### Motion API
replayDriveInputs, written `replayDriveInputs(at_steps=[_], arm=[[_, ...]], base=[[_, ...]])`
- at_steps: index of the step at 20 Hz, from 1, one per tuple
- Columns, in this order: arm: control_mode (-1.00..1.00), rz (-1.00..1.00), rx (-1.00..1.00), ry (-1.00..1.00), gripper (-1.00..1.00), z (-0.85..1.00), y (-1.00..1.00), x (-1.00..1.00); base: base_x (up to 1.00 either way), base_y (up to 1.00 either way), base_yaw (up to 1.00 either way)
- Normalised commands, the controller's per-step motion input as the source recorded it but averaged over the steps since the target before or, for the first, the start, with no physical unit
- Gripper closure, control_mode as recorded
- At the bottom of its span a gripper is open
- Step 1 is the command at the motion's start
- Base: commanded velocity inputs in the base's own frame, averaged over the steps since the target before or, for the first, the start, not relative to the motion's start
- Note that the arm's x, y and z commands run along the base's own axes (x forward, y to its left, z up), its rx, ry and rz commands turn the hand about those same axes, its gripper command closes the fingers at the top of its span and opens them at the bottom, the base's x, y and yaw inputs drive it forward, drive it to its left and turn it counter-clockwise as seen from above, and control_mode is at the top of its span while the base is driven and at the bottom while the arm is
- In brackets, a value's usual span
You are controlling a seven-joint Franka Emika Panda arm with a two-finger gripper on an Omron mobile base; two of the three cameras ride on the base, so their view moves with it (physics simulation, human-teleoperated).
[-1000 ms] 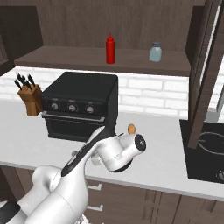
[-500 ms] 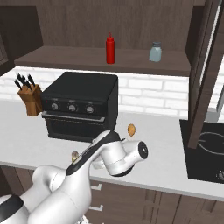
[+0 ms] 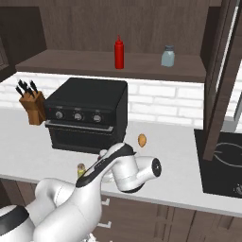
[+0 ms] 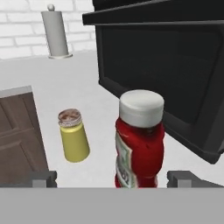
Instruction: Put the shaker and condiment bottle from the counter next to their counterparts in the cabinet.
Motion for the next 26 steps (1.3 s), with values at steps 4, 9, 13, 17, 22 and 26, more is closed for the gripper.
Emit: replayDriveInputs(at_steps=[4, 9, 13, 17, 22, 26], arm=[[-1.0, 0.0, 0.05, 0.0, -1.0, 0.0, 0.0, 0.21], [-1.0, 0.0, 0.05, 0.0, -1.0, -0.01, 0.0, 0.22], [-1.0, 0.0, 0.05, 0.0, -1.0, -0.07, 0.0, 0.17], [-1.0, 0.0, 0.06, 0.0, -1.0, -0.11, 0.0, 0.05], [-1.0, 0.0, 0.1, 0.05, -1.0, -0.09, 0.07, 0.01], [-1.0, 0.0, 0.09, 0.06, -1.0, 0.0, 0.12, 0.06]], base=[[0.0, 0.0, 0.0], [0.0, 0.0, 0.0], [0.0, 0.0, 0.0], [0.0, 0.0, 0.0], [0.0, 0.0, 0.0], [0.0, 0.0, 0.0]])
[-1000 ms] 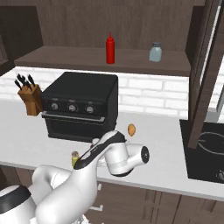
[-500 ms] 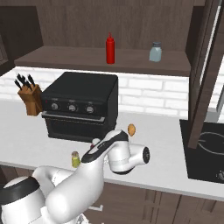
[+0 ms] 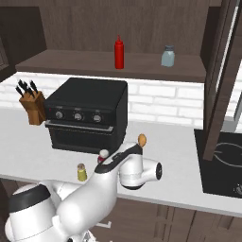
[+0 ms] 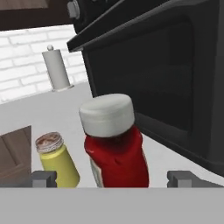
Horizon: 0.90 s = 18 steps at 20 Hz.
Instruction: Put the shaker and condiment bottle from the counter next to their counterparts in the cabinet.
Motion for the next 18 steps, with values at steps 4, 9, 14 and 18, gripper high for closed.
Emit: replayDriveInputs(at_steps=[4, 9, 14, 18], arm=[[-1.0, 0.0, 0.05, 0.03, -1.0, -0.01, 0.08, 0.12], [-1.0, 0.0, 0.0, 0.01, -1.0, -0.16, 0.17, 0.11], [-1.0, 0.0, 0.0, 0.05, 1.0, -0.34, 0.34, 0.0], [-1.0, -0.01, 0.01, 0.05, 1.0, -0.04, 0.01, 0.06]], base=[[0.0, 0.0, 0.0], [0.0, 0.0, 0.0], [0.0, 0.0, 0.0], [0.0, 0.0, 0.0]])
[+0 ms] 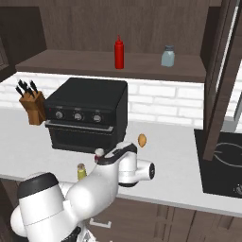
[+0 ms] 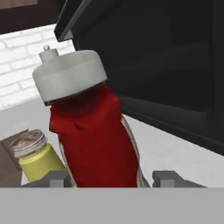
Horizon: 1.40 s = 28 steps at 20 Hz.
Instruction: Put the shaker and condiment bottle from the counter next to their counterparts in the cabinet.
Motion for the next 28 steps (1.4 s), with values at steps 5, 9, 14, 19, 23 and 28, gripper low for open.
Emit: replayDriveInputs(at_steps=[5, 9, 14, 19, 23, 28], arm=[[-1.0, -0.28, 0.06, 0.1, 1.0, 0.55, -0.2, 0.04], [-1.0, -0.36, 0.05, 0.09, 1.0, 0.7, -0.26, 0.0], [-1.0, -0.37, 0.04, 0.11, 1.0, 0.61, -0.17, -0.29], [-1.0, -0.33, 0.07, 0.01, 1.0, 0.76, -0.19, -0.57], [-1.0, -0.3, 0.03, 0.0, 1.0, 0.95, -0.03, -0.53], [-1.0, -0.26, 0.02, 0.0, 1.0, 1.0, 0.0, -0.63]], base=[[0.0, 0.0, 0.0], [0.0, 0.0, 0.0], [0.0, 0.0, 0.0], [0.0, 0.0, 0.0], [0.0, 0.0, 0.0], [0.0, 0.0, 0.0]])
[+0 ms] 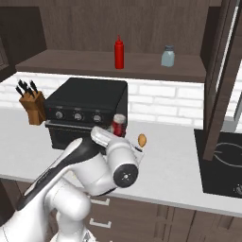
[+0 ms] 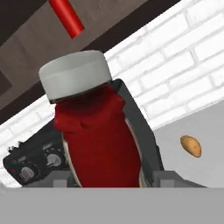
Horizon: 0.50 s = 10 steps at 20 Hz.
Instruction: Put the shaker and condiment bottle from the counter next to their counterparts in the cabinet.
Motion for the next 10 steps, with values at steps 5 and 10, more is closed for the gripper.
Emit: replayDriveInputs(at_steps=[5, 10], arm=[[-1.0, -0.2, 0.01, 0.0, 1.0, 1.0, 0.0, -0.5], [-1.0, -0.09, 0.0, 0.0, 1.0, 1.0, 0.09, -0.29]], base=[[0.0, 0.0, 0.0], [0.0, 0.0, 0.0]])
